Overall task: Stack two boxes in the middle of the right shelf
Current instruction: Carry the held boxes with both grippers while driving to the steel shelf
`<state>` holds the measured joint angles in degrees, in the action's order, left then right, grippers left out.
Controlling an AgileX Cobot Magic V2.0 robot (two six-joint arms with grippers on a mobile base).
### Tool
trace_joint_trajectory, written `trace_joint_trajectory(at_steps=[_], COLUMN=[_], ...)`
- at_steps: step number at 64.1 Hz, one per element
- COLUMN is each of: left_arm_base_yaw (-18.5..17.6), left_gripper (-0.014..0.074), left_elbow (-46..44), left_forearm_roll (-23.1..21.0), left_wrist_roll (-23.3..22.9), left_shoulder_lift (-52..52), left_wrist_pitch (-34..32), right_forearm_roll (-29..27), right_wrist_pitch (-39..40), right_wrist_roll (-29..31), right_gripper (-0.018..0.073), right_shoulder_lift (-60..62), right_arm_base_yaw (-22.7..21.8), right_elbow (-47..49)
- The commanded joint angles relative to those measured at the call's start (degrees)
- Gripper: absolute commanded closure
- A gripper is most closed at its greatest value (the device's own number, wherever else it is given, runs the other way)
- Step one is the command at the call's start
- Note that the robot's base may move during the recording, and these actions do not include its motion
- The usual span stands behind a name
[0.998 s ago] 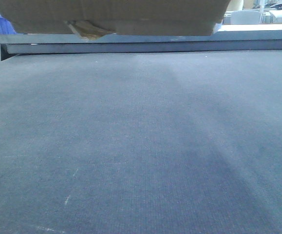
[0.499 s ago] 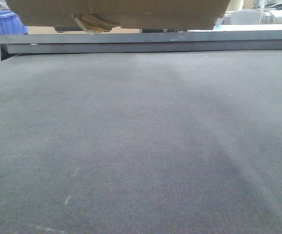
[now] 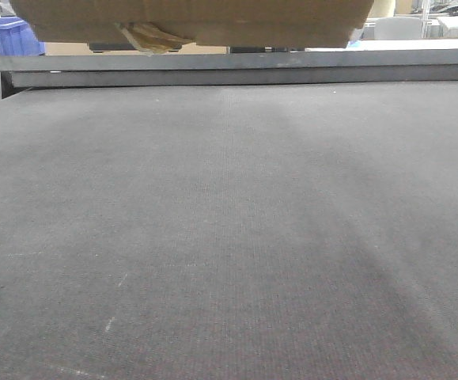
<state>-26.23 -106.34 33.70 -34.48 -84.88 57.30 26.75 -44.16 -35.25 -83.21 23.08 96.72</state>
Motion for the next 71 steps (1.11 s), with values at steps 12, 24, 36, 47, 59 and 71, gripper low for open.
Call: trace_joint_trajectory(at_steps=[12,24,36,47,59,71], left_arm_base_yaw=[0.31,0.31,0.31,0.31,0.31,0.31], left_gripper=[0.0708,0.0708,0.0708,0.0708,0.0708,0.0708], left_elbow=[-0.88,-0.88,-0.88,-0.88,-0.88,-0.88], left_forearm_roll=[3.15,3.15,3.15,3.15,3.15,3.15], left_wrist_roll=[-0.27,-0.27,-0.27,-0.27,-0.27,-0.27], left_shoulder_lift=[0.73,0.73,0.73,0.73,0.50,0.41], left_wrist_pitch=[-1.45,-1.45,-1.45,-1.45,-1.45,-1.45], right_forearm_roll=[2.96,2.96,2.96,2.96,2.96,2.96], right_wrist_pitch=[4.75,5.81,5.88,5.94,6.09,6.06], right_wrist_roll=[-0.32,-0.32,-0.32,-0.32,-0.32,-0.32], right_gripper=[0.0713,0.0713,0.0713,0.0713,0.0713,0.0713], right_shoulder_lift=[1.20,1.20,1.20,1.20,1.20,1.09], right_arm_base_yaw=[-0.68,-0.68,-0.68,-0.68,-0.68,-0.68], right_elbow=[0.71,0.71,0.71,0.71,0.71,0.71])
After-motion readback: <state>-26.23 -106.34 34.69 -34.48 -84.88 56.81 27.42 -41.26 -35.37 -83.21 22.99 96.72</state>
